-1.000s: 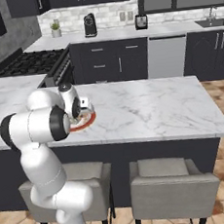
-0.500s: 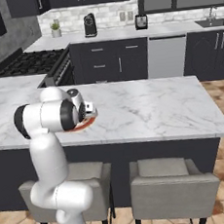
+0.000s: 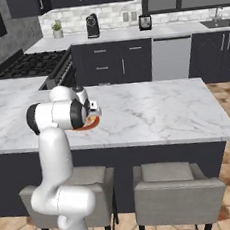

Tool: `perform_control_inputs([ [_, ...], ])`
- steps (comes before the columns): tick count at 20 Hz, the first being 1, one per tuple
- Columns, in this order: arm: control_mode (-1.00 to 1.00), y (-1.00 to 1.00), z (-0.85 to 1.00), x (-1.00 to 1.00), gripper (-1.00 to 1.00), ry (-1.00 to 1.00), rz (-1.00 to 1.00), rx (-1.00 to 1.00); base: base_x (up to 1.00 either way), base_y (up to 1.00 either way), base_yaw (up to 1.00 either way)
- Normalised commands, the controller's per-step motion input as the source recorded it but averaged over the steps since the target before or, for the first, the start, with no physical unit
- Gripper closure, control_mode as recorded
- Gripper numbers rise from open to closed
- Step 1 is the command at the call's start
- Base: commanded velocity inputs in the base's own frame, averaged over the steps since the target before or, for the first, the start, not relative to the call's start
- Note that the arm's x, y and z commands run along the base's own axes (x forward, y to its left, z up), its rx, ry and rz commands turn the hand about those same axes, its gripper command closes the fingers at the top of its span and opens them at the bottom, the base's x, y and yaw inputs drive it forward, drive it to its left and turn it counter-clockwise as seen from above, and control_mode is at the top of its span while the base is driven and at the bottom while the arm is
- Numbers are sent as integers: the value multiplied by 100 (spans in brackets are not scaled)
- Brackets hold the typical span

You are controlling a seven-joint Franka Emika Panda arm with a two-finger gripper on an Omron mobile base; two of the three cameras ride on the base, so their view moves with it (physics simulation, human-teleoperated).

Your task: Take the cheese, fish, and broccoli from the fridge and place them on the plate on the dining counter to create an appetizer plate.

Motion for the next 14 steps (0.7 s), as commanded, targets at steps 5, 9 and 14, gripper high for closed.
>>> perform_control_inputs([
  [5,-100,24,-18,8,-100,6,0,0,0,0,0],
  [9,-100,25,-4,-5,-100,3,0,-1,0,0,0],
  [14,-100,4,20,-68,-100,-5,-4,-5,0,0,0],
])
